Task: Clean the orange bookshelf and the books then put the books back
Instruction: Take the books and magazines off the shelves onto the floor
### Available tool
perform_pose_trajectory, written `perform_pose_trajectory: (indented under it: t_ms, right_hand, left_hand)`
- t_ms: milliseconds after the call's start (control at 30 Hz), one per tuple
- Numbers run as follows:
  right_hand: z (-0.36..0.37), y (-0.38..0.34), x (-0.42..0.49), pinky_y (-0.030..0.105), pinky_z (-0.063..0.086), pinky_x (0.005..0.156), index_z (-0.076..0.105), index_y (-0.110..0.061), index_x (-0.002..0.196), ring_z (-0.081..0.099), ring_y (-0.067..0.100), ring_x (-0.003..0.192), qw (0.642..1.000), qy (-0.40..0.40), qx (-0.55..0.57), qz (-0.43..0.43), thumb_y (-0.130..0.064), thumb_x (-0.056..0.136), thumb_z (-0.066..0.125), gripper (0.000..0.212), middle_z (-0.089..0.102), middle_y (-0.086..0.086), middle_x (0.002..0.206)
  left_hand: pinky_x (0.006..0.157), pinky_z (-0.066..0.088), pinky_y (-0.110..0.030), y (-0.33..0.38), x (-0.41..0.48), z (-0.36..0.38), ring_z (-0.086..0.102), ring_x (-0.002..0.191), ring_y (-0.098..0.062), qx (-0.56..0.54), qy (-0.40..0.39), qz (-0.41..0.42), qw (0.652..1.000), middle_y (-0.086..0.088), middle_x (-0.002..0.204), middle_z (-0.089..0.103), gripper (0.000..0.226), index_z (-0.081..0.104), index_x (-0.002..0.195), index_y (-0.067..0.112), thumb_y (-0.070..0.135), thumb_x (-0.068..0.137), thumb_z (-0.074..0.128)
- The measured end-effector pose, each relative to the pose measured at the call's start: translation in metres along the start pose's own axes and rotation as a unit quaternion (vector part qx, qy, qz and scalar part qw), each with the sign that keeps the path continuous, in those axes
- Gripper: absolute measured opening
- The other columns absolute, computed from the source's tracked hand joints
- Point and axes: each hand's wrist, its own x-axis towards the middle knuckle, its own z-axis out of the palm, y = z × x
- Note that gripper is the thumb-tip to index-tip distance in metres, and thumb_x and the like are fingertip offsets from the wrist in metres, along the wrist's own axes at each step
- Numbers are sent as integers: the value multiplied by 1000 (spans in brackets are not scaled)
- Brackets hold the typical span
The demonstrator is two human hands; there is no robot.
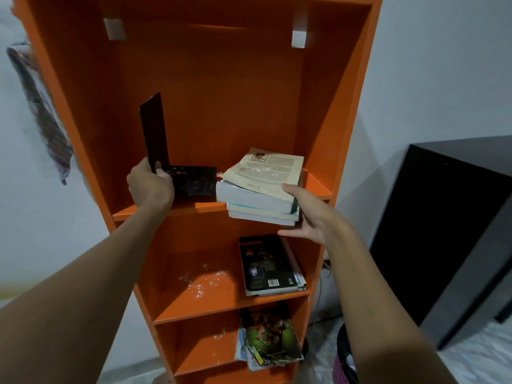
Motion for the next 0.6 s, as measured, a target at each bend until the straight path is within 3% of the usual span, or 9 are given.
perform_pose_trajectory:
  t_ms: [133,300,467,600]
  right_hand:
    - [4,-16,7,55,55,88,64,-18,119,71,30,98,995,-49,85,28,-47,90,65,41,73,10,109]
    - [13,-19,13,56,54,89,65,-15,115,72,31,93,994,-18,106,29,-29,86,73,33,75,11,102]
    - [19,20,-1,52,53,93,64,-17,122,70,27,101,983,-31,175,-47,-29,85,74,40,74,7,108]
    - [25,41,-21,50,51,96,59,-18,128,67,28,110,958,-90,255,-96,-31,90,67,41,70,9,119]
  left_hand:
    - [69,57,-37,1,-2,-1,61,76,-20,5,10,14,1000,-2,89,60,24,64,111,5,16,102,44]
    - [70,56,-36,1,-4,-1,61,78,-20,1,13,15,1000,-1,89,60,24,64,110,5,16,102,45]
    - [69,55,-32,3,-13,-10,62,81,-19,-13,7,19,1000,-2,91,61,23,64,111,6,17,102,45]
    - [65,53,-29,4,-22,-24,61,79,-18,-25,15,34,999,-1,90,62,22,65,108,7,17,102,46]
